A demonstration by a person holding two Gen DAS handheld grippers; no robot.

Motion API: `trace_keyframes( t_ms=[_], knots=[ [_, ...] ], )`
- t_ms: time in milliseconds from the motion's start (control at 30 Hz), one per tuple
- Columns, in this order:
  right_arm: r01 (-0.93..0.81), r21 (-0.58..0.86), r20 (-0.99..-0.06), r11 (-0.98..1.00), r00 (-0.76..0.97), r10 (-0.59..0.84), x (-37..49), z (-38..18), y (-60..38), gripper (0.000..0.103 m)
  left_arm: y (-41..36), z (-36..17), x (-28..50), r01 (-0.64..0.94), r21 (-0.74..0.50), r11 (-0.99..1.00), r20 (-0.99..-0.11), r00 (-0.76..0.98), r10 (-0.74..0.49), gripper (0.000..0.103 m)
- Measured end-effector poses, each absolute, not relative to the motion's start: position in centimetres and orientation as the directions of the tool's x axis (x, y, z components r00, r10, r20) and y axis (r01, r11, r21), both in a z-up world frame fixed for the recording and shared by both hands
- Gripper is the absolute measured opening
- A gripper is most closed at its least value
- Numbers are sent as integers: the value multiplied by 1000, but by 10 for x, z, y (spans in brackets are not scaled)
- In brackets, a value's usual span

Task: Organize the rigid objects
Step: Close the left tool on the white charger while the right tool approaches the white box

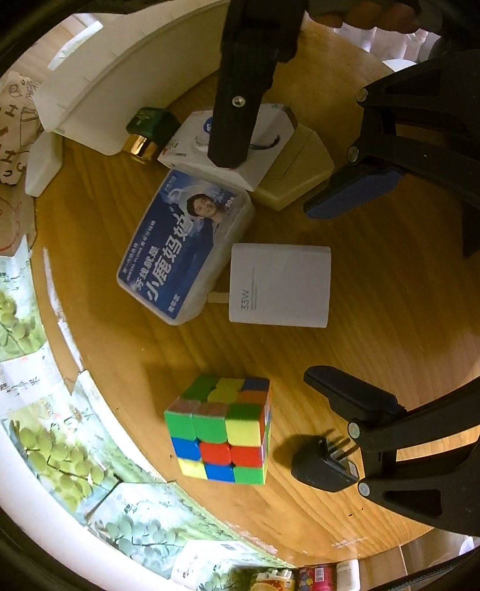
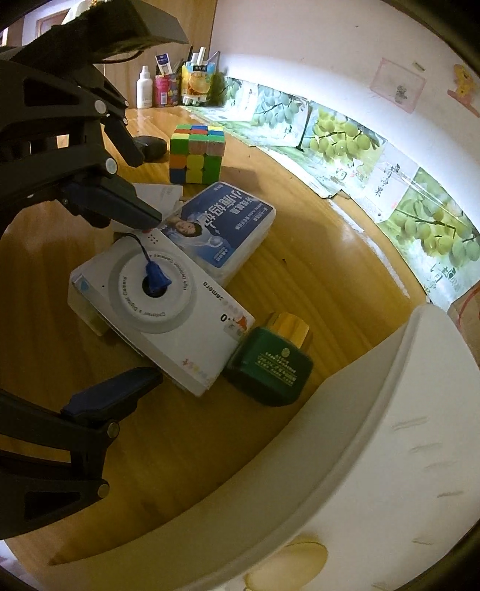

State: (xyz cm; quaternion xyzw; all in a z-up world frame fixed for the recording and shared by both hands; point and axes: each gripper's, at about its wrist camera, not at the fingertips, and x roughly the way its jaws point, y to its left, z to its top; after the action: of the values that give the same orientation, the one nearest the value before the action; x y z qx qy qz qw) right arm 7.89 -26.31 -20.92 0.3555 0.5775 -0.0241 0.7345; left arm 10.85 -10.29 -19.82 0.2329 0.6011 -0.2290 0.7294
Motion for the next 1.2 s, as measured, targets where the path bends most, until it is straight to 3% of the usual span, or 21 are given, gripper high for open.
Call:
trace_keyframes(
  t_ms=[333,500,800,967,1200],
  knots=[
    [475,497,-864,726,352,361,81,-214,-269,77,-109,-215,118,623,47,781,-990,132,-46,83],
    [476,510,-856,717,364,367,80,-215,-272,70,-112,-222,128,629,32,777,-991,120,-57,82],
    [466,509,-855,724,372,361,79,-211,-269,64,-109,-225,132,631,21,776,-987,135,-83,69],
    [469,506,-857,724,373,357,79,-209,-268,62,-106,-221,141,630,20,777,-984,151,-97,51],
    [472,507,-856,721,371,359,73,-206,-267,57,-106,-221,141,631,17,775,-982,157,-106,50]
  ],
)
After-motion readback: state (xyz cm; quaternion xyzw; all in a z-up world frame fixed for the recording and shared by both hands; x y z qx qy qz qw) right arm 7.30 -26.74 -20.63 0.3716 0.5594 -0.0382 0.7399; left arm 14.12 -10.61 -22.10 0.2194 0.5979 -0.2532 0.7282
